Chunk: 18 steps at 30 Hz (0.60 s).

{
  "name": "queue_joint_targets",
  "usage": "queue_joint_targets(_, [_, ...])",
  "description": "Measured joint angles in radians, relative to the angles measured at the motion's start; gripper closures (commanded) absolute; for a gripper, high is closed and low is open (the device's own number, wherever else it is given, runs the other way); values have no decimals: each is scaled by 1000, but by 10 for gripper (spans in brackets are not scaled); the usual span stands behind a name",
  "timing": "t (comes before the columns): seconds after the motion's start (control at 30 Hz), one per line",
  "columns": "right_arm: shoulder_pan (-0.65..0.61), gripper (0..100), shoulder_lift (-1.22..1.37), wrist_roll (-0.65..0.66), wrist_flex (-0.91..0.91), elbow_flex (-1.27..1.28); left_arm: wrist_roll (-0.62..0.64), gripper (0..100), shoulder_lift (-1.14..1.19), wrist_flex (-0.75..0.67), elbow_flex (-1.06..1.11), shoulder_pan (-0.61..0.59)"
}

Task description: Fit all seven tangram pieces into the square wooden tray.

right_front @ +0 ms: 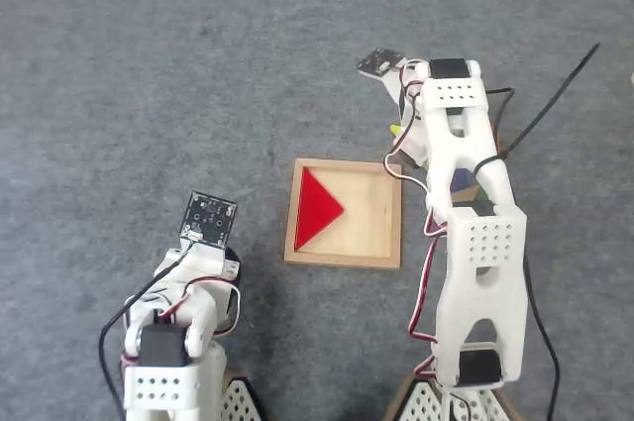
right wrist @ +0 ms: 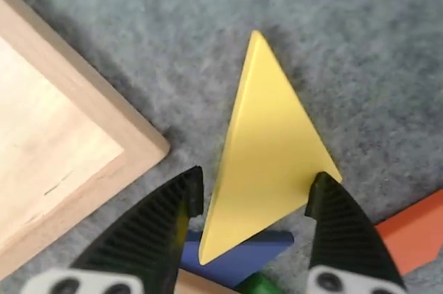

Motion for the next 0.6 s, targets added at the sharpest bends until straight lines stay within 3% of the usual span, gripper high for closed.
queue_joint_targets(0.4, [44, 779, 18, 14, 37, -52, 0, 914, 0, 0, 0, 0])
queue_joint_targets(0.6, [57, 856, 43, 6, 121, -157, 0, 914, 0, 0, 0, 0])
